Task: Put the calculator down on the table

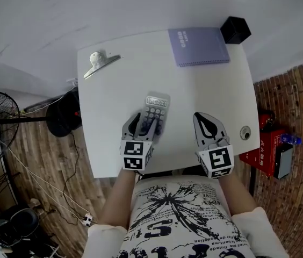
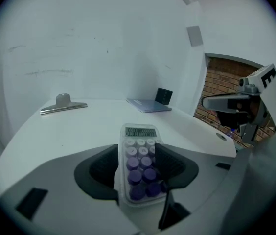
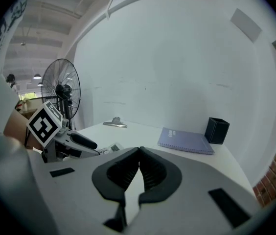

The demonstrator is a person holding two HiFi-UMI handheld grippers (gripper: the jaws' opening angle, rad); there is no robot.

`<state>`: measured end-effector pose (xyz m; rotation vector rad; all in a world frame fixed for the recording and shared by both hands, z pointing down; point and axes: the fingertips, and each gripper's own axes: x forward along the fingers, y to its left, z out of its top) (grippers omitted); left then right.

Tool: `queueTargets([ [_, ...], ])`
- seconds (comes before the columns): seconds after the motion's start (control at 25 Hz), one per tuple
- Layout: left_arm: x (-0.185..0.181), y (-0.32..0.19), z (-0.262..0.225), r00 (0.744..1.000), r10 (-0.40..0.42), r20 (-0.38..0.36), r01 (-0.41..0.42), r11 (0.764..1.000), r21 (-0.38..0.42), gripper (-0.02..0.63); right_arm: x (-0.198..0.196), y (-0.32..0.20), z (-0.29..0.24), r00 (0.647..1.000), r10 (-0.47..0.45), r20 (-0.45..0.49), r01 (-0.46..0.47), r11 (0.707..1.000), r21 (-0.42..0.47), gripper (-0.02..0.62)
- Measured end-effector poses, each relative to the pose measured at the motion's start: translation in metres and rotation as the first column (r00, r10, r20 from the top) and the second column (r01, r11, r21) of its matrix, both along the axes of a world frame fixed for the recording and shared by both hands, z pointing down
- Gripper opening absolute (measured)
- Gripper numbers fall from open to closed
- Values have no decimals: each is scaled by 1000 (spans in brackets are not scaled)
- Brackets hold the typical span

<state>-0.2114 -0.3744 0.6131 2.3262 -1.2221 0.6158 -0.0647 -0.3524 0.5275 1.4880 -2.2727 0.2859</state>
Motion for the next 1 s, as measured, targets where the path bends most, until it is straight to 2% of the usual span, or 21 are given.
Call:
queueTargets([
  [0.12, 1, 0, -21, 1000, 9, -19, -8, 999, 45, 224, 2, 2, -11, 1000, 8, 7, -8, 1000, 25, 15],
  [0.28, 2, -5, -74, 998, 28, -54, -19, 986, 165, 176, 5, 1, -29, 999, 12, 36, -15, 998, 66, 15],
  [0.4, 2, -7, -121, 997, 44, -65, -25, 960, 278, 130, 6, 0, -48, 999, -3, 42, -2, 995, 104, 15],
  [0.48, -1, -5, -153, 996, 40, -77, -10, 933, 359, 57, 9, -3, -63, 999, -9, 47, 3, 991, 135, 15],
  [0.56, -5, -1, -178, 995, 33, -93, 8, 910, 414, 49, 12, -5, -78, 998, -18, 55, 8, 985, 170, 15],
  [0.8, -14, 17, -231, 988, 50, -144, 30, 863, 504, 14, 15, -4, -121, 996, -52, 77, 29, 961, 275, 15],
  [1.0, -20, 43, -253, 991, 75, -114, -3, 845, 535, 14, 9, 9, -146, 992, -92, 82, 60, 942, 332, 14],
])
